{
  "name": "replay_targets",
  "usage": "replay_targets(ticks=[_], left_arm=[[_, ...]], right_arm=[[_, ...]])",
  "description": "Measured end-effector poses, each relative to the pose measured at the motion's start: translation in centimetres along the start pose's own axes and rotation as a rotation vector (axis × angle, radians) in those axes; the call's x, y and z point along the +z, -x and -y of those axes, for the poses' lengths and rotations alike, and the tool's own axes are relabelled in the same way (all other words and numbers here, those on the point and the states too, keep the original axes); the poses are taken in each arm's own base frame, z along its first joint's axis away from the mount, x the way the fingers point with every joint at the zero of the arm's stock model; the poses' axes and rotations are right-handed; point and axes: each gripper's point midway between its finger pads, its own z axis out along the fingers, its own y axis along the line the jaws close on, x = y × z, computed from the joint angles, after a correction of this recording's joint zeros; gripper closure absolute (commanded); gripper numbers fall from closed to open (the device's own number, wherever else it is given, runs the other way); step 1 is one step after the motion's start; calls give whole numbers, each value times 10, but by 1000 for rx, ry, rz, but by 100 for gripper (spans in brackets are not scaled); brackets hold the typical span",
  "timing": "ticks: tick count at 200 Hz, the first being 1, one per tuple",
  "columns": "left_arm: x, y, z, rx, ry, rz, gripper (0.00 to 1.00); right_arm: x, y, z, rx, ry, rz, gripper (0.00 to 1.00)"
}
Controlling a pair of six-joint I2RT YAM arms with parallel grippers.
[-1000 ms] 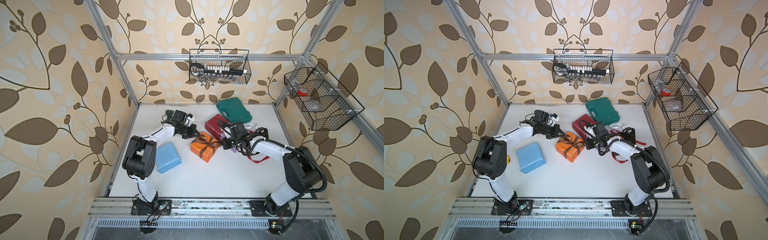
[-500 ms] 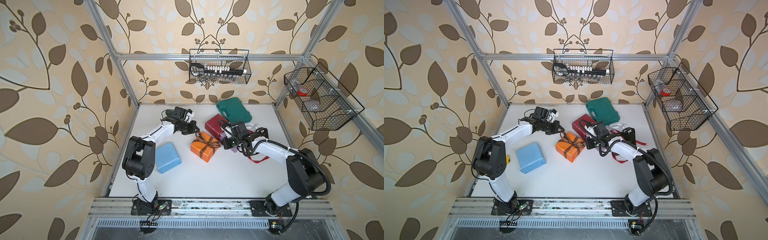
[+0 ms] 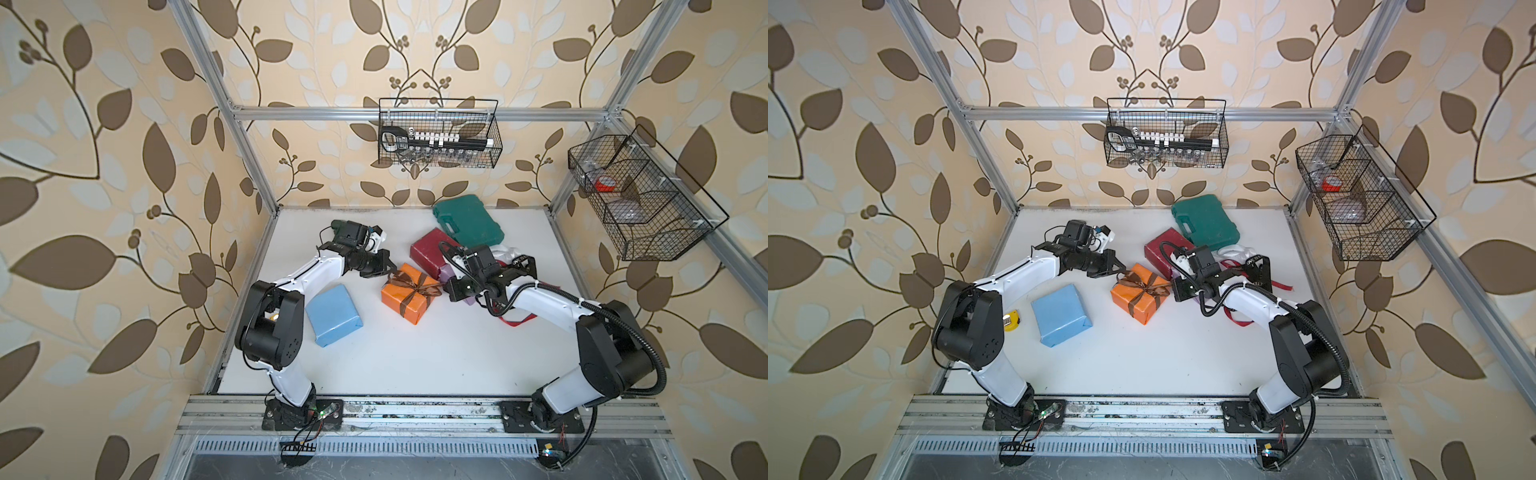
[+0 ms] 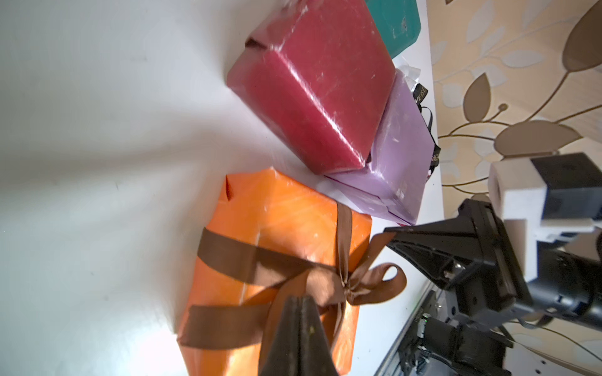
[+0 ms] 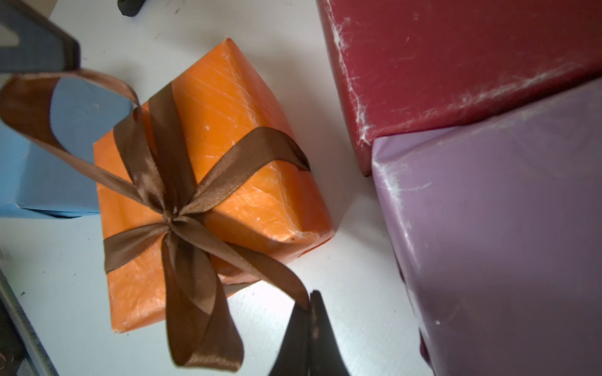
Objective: Untie the ribbon bows on the gift boxes
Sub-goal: Adjust the gift box at the center of the board.
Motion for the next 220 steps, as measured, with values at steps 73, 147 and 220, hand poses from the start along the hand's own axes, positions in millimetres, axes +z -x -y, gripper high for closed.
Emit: replay_targets(ticks=[73,147,220], left_arm=[[-26,-54,5,-49,-34,1,96],[-9,-74,6,-78,-55,-93,35],[-38,-27,14,46,87,56,15]], right_arm=[[0,0,8,-1,-52,3,100],[0,0,8,12,-52,2,100],[0,0,8,9,-53,2,100]])
